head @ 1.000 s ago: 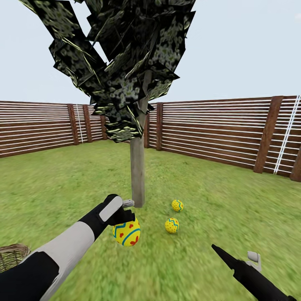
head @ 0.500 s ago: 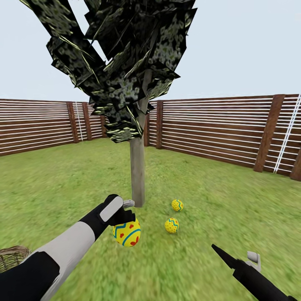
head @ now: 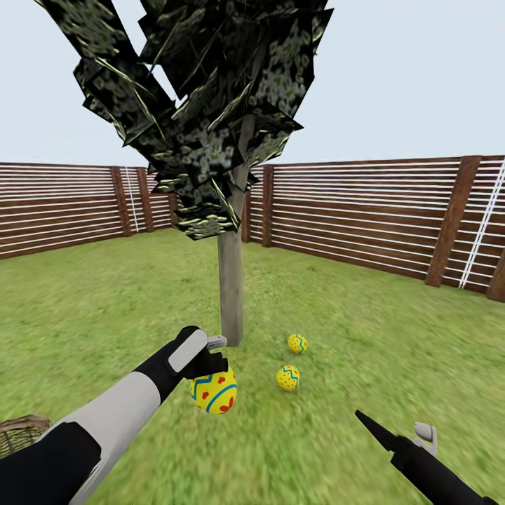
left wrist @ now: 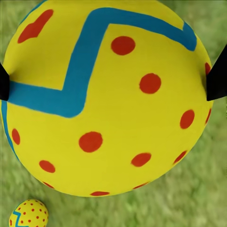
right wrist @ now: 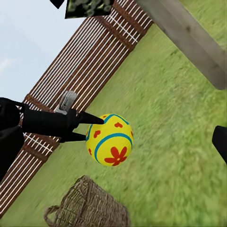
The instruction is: Take the three Easter eggs out of the wicker basket on the lawn in the garden, then place them on the lawn next to a single tree (choose any tree) so that all three eggs are next to the same tree and none are left in the basket.
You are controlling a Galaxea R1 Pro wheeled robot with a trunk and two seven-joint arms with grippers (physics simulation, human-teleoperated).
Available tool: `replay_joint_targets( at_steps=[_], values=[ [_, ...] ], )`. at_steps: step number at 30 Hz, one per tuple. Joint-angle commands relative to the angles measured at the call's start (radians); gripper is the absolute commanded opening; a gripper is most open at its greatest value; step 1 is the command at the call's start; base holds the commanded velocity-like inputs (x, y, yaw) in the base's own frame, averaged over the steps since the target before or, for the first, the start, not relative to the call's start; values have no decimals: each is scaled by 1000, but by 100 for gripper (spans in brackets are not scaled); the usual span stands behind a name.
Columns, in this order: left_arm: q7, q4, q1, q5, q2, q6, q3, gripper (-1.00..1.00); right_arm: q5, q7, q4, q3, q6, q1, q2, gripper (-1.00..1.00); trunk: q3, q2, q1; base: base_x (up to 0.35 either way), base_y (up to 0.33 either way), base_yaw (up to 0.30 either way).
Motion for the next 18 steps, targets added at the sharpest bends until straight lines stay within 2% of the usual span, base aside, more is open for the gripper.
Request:
replay_joint_targets(
  at_steps=[1, 18],
  values=[
    [8, -1, -1, 9, 1, 0, -5, -100, -4, 0, -1, -1, 6, 0, 0, 100, 1, 7, -4, 0, 0, 0],
    [8, -2, -1, 9, 1, 0, -5, -100, -7, -25, 1, -1, 7, -6, 3, 100, 29, 126, -69, 0, 0, 0]
  ],
)
